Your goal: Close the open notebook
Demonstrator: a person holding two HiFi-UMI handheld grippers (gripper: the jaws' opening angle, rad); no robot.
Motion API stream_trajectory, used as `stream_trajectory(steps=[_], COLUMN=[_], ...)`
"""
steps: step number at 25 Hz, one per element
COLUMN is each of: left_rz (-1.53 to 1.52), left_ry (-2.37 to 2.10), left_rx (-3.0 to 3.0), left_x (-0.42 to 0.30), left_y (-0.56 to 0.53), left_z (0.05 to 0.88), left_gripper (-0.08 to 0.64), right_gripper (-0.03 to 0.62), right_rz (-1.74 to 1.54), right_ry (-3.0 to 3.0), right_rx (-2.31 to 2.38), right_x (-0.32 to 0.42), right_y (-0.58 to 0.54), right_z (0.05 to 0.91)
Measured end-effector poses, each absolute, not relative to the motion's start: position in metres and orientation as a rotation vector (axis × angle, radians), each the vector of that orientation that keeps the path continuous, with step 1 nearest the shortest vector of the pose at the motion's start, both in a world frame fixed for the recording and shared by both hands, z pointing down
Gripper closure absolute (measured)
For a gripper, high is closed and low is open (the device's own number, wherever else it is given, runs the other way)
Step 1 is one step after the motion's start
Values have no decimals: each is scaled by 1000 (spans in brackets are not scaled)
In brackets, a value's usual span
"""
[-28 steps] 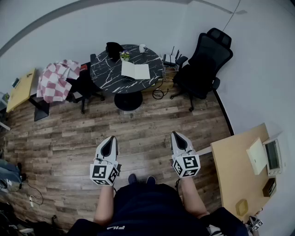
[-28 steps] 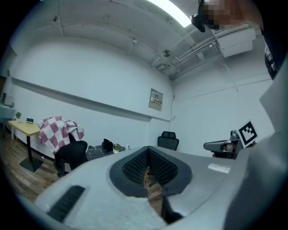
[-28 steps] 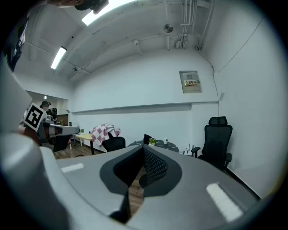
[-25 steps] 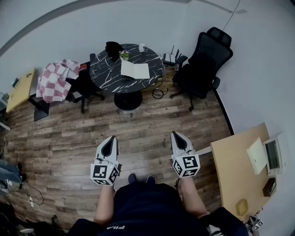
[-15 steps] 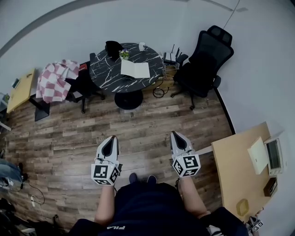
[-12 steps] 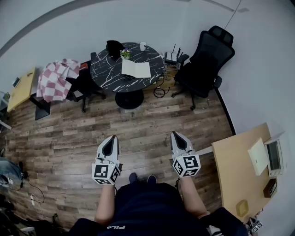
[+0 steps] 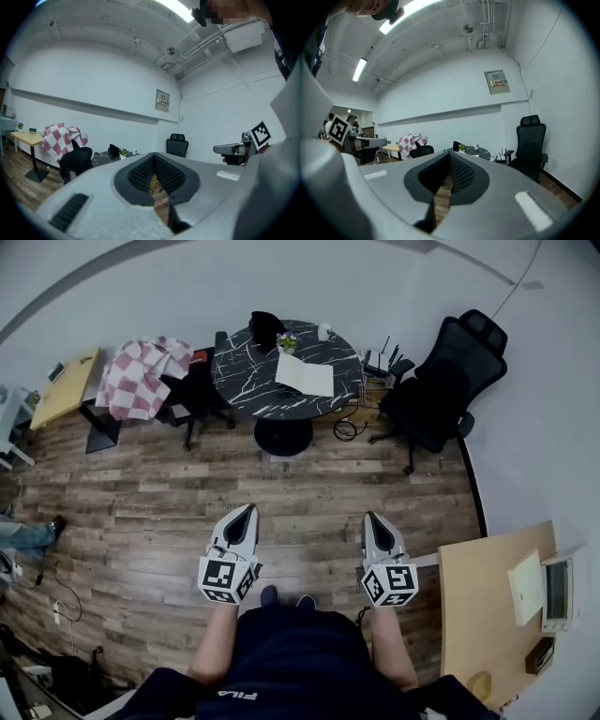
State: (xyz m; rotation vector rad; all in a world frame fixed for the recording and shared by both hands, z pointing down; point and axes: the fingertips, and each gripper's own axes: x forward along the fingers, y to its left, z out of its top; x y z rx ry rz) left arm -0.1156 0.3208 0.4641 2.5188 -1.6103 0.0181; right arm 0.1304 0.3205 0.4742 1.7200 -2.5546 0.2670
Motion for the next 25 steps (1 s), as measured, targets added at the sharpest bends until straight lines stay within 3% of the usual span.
stream_trajectory(steps=[7, 10, 14, 16, 25], left_rz=[47, 65, 71, 70, 79], left_ry=[-1685, -1701, -1737, -1759, -1791], left_rx=[2488, 2493, 2508, 2508, 2492], left_x=[-108, -102, -93, -90, -86], left_y=[321, 320, 320, 320, 318], left_z=[471, 473, 468, 465, 469], left_gripper=[533, 442, 241, 190, 192], right_gripper=[581, 581, 581, 581, 581], right_rz=[275, 283, 295, 298, 302], right_ry=[-2543, -2543, -2555, -2565, -2589], right_rx=[1706, 1704, 1699, 1690, 1654], right_x=[150, 160, 172, 176, 175], right_y=[324, 326, 330, 329, 317], right_z=[481, 485, 487, 489, 496])
